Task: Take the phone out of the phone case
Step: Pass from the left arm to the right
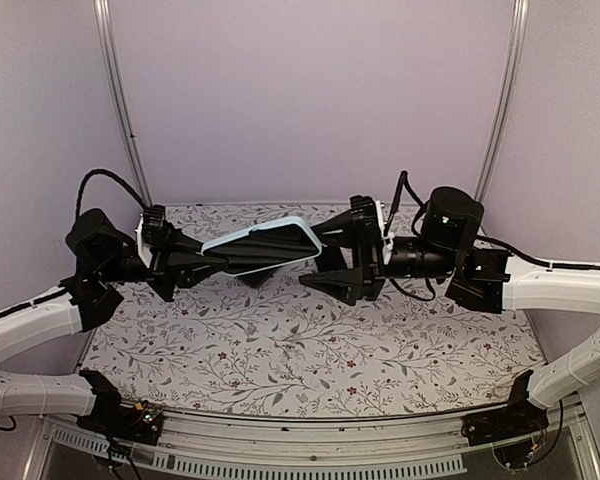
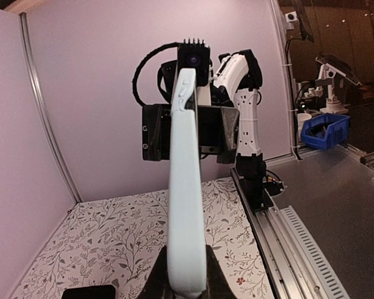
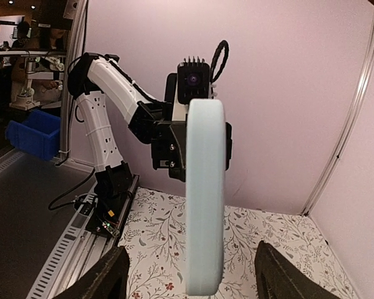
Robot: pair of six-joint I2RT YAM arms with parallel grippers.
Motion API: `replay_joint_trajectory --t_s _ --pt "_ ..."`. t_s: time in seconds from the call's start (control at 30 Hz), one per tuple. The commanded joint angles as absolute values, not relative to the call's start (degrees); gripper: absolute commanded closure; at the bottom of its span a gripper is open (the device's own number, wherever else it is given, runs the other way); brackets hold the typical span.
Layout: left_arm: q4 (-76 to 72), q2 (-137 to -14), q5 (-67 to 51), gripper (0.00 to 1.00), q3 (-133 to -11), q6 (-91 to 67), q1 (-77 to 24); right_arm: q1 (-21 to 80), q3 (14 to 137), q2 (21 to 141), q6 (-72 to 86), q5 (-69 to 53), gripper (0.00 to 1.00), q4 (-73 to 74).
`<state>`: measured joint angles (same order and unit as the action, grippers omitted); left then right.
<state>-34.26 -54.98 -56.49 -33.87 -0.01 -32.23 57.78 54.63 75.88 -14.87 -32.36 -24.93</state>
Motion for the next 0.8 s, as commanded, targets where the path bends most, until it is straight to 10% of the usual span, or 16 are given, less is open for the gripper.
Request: replay_joint_trajectory --t_s 0.0,0.77 --pt "-42.90 -54.36 -58.79 1.00 -33.32 -5.07 -31.47 58.50 58.37 78.10 -13.70 -34.55 0.34 -30.44" --pt "-46.45 -54.57 -58.44 1.00 -31.87 -6.68 -31.38 60.21 57.74 80.06 -9.11 -36.02 0.93 -35.78"
